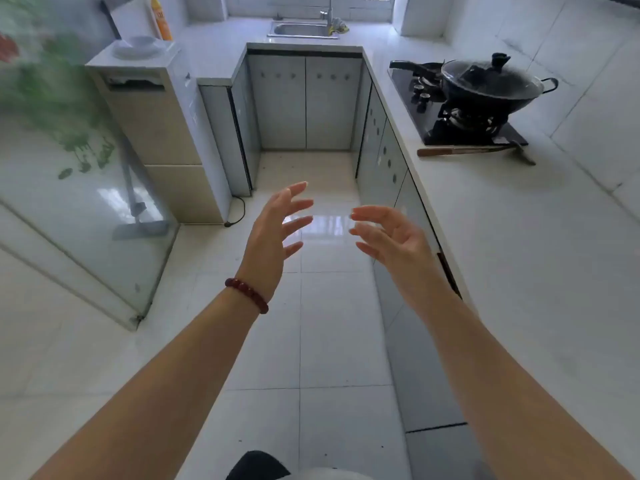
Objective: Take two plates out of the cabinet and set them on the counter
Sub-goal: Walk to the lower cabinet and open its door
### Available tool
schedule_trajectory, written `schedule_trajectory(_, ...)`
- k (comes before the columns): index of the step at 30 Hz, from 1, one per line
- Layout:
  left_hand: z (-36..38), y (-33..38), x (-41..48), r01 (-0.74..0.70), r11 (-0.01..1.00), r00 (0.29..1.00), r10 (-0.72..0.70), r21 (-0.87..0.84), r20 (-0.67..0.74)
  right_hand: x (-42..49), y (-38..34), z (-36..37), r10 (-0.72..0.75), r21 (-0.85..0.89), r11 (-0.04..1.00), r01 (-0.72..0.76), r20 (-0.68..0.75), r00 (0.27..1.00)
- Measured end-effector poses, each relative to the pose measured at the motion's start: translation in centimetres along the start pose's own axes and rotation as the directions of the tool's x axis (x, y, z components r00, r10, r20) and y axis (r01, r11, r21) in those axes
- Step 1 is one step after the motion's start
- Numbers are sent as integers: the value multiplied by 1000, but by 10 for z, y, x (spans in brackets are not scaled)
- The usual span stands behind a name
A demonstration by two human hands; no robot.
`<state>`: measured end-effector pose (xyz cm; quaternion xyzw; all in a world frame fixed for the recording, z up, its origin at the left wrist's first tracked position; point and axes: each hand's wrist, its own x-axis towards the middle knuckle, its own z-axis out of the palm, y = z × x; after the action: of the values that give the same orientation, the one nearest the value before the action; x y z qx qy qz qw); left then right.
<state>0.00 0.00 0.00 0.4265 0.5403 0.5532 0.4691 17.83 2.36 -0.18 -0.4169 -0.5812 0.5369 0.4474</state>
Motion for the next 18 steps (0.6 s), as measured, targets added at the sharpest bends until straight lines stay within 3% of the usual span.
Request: schedule_trajectory(18, -166, -4, 122, 20, 1000, 999, -19, 11, -40, 146, 22, 173, 62, -4, 998, -62, 76, 995)
